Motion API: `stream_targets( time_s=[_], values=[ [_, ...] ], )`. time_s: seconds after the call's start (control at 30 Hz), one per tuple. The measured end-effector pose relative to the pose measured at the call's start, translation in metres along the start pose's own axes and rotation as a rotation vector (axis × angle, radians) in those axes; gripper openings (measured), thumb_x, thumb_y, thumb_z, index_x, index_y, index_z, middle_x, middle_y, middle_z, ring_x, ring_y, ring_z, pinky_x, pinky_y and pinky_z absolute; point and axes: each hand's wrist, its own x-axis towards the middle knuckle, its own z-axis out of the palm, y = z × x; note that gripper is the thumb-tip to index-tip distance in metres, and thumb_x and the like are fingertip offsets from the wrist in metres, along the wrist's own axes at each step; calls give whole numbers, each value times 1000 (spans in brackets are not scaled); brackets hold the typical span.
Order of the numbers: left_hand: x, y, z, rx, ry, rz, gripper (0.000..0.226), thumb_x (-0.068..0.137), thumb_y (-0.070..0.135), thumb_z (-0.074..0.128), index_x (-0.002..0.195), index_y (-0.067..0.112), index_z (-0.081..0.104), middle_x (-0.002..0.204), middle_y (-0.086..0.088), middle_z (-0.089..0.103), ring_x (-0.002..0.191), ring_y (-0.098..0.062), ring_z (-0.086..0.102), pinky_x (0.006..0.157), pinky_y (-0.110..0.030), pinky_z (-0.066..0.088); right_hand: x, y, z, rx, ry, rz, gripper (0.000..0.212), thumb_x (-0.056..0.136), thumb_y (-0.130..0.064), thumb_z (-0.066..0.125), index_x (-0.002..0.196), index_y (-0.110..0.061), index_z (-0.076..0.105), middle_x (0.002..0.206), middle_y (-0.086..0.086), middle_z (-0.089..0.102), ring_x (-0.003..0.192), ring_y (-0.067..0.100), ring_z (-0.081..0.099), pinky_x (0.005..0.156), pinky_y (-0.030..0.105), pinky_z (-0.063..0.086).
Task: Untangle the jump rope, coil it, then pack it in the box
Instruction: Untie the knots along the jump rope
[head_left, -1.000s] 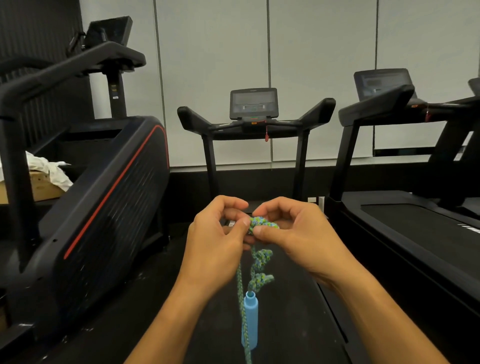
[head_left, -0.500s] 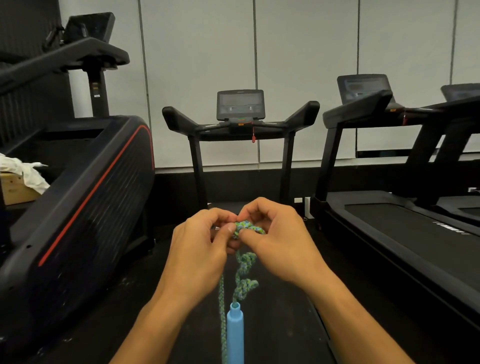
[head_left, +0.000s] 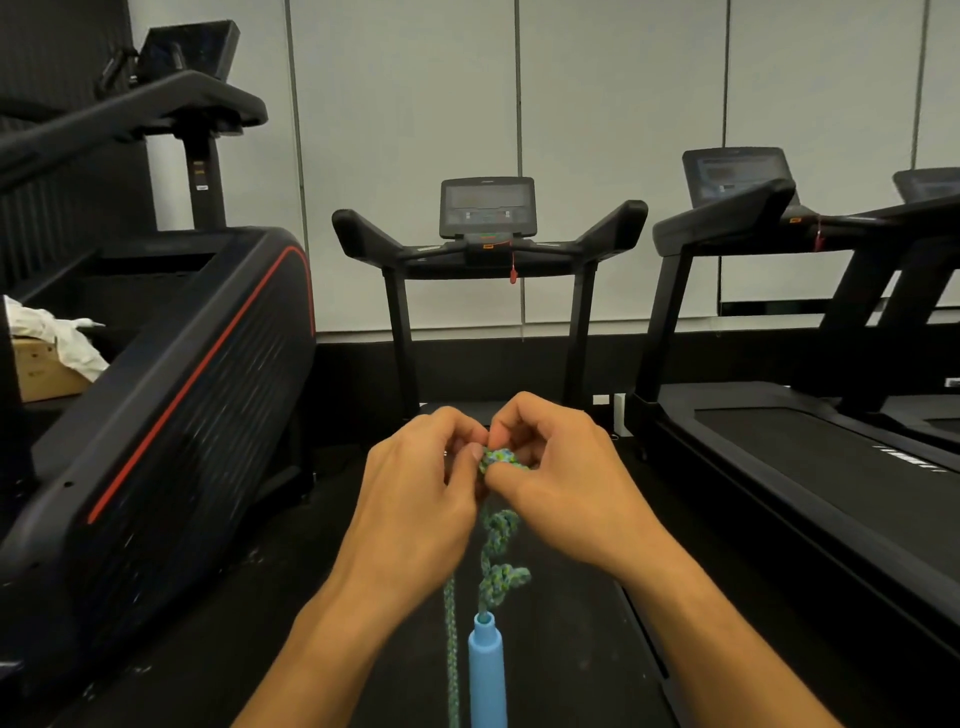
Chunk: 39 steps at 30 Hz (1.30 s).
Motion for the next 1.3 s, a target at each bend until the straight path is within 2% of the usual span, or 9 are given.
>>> stream_targets(
  time_s=[0.3, 0.43, 0.57, 0.7, 0.77, 0.9, 1.03, 1.17, 1.3],
  values=[
    [4, -1, 9, -133, 60, -46, 26, 100, 12, 52, 105, 30, 71, 100, 6, 70, 88, -14, 72, 78, -38, 61, 1, -2, -2, 67, 50, -1, 12, 79, -12, 68, 77, -20, 60, 71, 3, 67, 67, 23, 63, 57, 40, 55],
    [3, -1, 10, -60, 37, -49, 27, 101, 13, 51, 100, 31, 72, 101, 6, 65, 89, -8, 68, 74, -24, 59, 0, 0, -3, 60, 42, -5, 14, 79, -9, 69, 76, -20, 60, 68, 0, 66, 59, 10, 59, 50, 23, 51],
    [3, -2, 12, -56, 70, -72, 26, 101, 13, 51, 99, 29, 71, 98, 4, 68, 88, -6, 67, 73, -23, 55, -1, 0, -2, 72, 39, -3, 16, 80, -7, 70, 77, -20, 61, 68, -4, 64, 60, 1, 58, 52, 13, 48],
    [3, -2, 14, -127, 50, -68, 25, 101, 12, 51, 105, 26, 71, 102, 2, 69, 87, -7, 71, 73, -23, 59, 0, 2, -4, 71, 66, 3, 16, 81, -9, 69, 77, -22, 60, 68, -3, 65, 62, 10, 63, 51, 21, 52],
    [4, -2, 14, -169, 25, -71, 21, 100, 13, 54, 103, 25, 72, 102, 0, 69, 84, -8, 73, 73, -23, 60, 2, 3, -5, 64, 82, 9, 14, 81, -12, 68, 77, -22, 60, 69, -3, 65, 65, 15, 63, 54, 30, 55],
    [4, -1, 12, -229, 1, -90, 13, 97, 14, 63, 95, 23, 72, 95, -4, 73, 76, -8, 75, 70, -27, 62, 2, 5, -6, 60, 76, -2, 12, 79, -16, 69, 78, -23, 60, 68, -4, 64, 60, 9, 57, 56, 30, 51],
    [4, -1, 6, -265, 11, -108, 14, 95, 8, 64, 89, 19, 71, 87, -2, 75, 74, -9, 75, 67, -30, 63, -1, 3, -5, 87, 43, -15, 11, 78, -16, 71, 79, -23, 62, 71, 1, 67, 65, 19, 63, 58, 38, 53],
    [3, 1, 5, -298, 63, -89, 14, 97, 9, 61, 90, 17, 69, 87, -3, 74, 74, -11, 75, 66, -29, 62, 1, 1, -5, 131, 45, -12, 14, 79, -14, 73, 78, -22, 62, 66, 3, 67, 57, 11, 60, 55, 32, 53],
    [3, 2, 6, -370, 110, -125, 14, 101, 11, 55, 92, 15, 66, 84, -3, 74, 72, -15, 75, 70, -40, 63, 2, -2, -5, 180, 61, -7, 14, 80, -13, 76, 78, -19, 63, 65, 3, 68, 56, 9, 62, 52, 21, 50]
  ],
)
